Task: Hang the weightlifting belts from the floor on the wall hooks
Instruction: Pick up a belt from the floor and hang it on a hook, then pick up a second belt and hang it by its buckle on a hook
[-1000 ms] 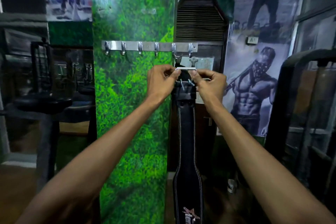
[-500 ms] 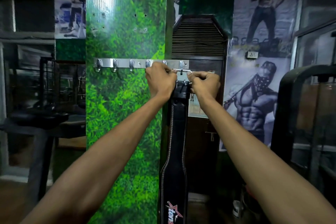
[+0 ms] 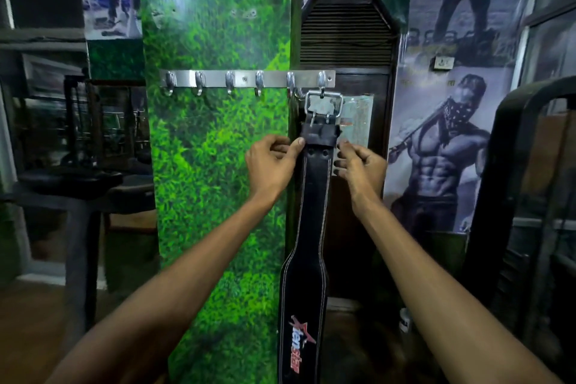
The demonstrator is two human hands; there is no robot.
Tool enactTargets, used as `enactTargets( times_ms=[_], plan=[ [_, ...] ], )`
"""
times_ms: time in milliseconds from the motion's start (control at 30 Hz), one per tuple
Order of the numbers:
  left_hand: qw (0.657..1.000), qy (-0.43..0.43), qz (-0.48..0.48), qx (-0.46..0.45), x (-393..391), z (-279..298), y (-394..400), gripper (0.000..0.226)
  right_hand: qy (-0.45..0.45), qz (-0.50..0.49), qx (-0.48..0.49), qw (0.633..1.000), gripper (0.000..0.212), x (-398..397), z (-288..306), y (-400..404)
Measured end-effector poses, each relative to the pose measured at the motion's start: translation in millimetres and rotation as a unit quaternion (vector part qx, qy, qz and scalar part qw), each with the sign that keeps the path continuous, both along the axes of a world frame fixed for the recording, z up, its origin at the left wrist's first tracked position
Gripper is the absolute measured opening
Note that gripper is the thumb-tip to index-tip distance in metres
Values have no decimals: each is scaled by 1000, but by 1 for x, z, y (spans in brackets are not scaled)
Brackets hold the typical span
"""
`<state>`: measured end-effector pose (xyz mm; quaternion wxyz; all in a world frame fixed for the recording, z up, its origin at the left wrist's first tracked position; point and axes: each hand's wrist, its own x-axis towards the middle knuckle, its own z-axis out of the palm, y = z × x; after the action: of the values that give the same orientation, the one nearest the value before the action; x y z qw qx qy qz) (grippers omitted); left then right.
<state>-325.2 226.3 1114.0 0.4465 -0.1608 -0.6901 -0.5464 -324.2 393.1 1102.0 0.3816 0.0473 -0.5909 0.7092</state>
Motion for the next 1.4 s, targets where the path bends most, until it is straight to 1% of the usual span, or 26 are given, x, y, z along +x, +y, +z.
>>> enactTargets(
  times_ms=[100,233,333,467,567,667,833,933,1000,1067,1133,1200,1267,1300,1333,1400],
  plan=[
    [998,-42,-42,13,-2,-46,-10,31,-21,-66,-2,998,20,14,-44,-10],
    [989,-113,-95,15,-2,-111,-26,36,-33,-141,-50,988,20,38,-107,-35],
    [979,-169,-118,6,6,-164,-40,35,-55,-167,-46,983,22,56,-153,-57],
    [958,-246,-148,-9,26,-233,-61,29,-111,-174,-16,978,20,78,-206,-81],
    [940,-302,-155,-17,46,-284,-78,28,-174,-155,20,972,20,100,-244,-102],
    [921,-358,-153,-23,66,-332,-96,30,-253,-130,55,957,20,120,-287,-127],
    [889,-430,-159,-24,87,-406,-124,32,-389,-82,61,916,14,146,-364,-163],
    [868,-470,-156,-31,102,-450,-140,34,-439,-26,64,896,16,161,-406,-182],
    [860,-488,-145,-30,110,-480,-151,38,-477,13,73,876,21,165,-440,-190],
    [849,-513,-125,-39,122,-504,-162,39,-518,47,83,850,21,169,-477,-195],
    [829,-548,-90,-66,133,-534,-175,37,-544,81,97,829,20,170,-517,-200],
    [807,-577,-64,-103,148,-573,-190,34,-577,106,125,800,23,177,-563,-204],
    [785,-601,-59,-138,167,-614,-201,36,-609,124,158,768,31,185,-624,-208],
    [779,-605,-57,-153,177,-644,-207,37,-623,128,157,756,35,189,-654,-212],
    [764,-619,-56,-173,187,-671,-213,35,-632,133,155,747,37,195,-684,-217],
    [743,-637,-67,-195,209,-719,-222,27,-647,143,160,732,33,205,-722,-228]
  ],
)
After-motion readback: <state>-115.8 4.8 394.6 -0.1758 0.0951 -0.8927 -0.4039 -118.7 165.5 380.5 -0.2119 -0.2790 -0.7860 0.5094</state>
